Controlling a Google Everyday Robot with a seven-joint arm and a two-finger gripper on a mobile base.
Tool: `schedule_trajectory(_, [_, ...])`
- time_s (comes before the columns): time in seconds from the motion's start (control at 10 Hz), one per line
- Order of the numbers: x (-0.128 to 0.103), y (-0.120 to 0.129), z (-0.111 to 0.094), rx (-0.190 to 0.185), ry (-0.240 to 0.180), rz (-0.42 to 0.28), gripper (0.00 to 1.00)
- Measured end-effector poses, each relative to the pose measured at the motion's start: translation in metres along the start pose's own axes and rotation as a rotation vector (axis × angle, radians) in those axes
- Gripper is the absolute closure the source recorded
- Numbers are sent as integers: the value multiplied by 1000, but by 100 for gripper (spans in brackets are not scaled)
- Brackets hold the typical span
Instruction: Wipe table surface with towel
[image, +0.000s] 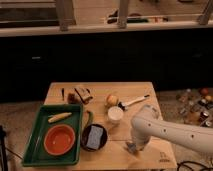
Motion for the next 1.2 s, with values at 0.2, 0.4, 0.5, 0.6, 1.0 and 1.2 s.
schedule_trajectory(0.2, [9, -12, -7, 41, 11, 17, 100])
schedule_trajectory(0.4, [4, -26, -8, 64, -4, -8, 100])
schedule_trajectory(0.5, [-5, -34, -7, 69, -20, -32, 100])
schedule_trajectory(0.6, [-14, -40, -6, 72, -40, -58, 100])
schedule_trajectory(1.0, [-53, -26, -3, 29, -134, -192, 100])
schedule_trajectory(1.2, [-68, 4, -3, -23, -160, -242, 100])
